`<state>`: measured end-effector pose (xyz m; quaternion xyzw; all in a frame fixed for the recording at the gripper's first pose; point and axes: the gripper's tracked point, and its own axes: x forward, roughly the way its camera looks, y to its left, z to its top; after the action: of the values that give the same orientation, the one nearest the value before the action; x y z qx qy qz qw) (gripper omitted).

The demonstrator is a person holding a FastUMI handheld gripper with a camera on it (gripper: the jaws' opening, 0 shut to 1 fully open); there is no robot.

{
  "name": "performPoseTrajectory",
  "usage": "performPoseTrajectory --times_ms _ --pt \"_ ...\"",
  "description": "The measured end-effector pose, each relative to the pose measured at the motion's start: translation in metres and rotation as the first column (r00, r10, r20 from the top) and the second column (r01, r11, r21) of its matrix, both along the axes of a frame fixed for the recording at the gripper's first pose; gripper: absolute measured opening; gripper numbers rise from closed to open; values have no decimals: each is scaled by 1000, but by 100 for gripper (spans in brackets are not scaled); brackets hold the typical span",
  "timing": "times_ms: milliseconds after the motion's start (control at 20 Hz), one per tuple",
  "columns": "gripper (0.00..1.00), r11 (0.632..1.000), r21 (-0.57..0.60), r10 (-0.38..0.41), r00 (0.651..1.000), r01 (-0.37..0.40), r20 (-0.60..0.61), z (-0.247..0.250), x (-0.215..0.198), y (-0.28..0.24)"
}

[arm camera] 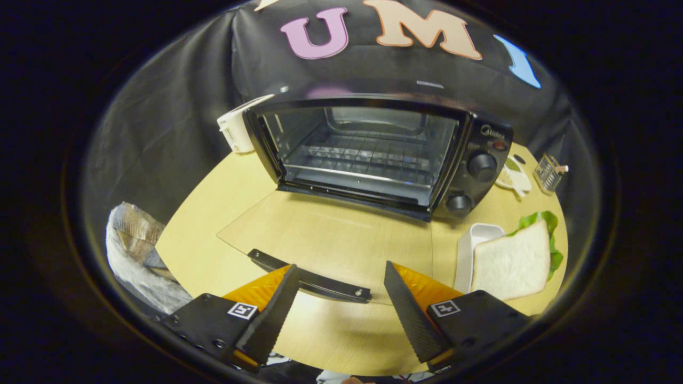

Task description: Open the toaster oven, put the food inside, and close the toaster oven door.

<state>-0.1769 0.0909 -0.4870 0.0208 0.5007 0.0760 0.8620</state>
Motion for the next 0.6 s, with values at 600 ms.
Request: performPoseTrajectory --times_ms 600 --pt "97 998 -55 16 998 -19 -66 -32 -19 -11"
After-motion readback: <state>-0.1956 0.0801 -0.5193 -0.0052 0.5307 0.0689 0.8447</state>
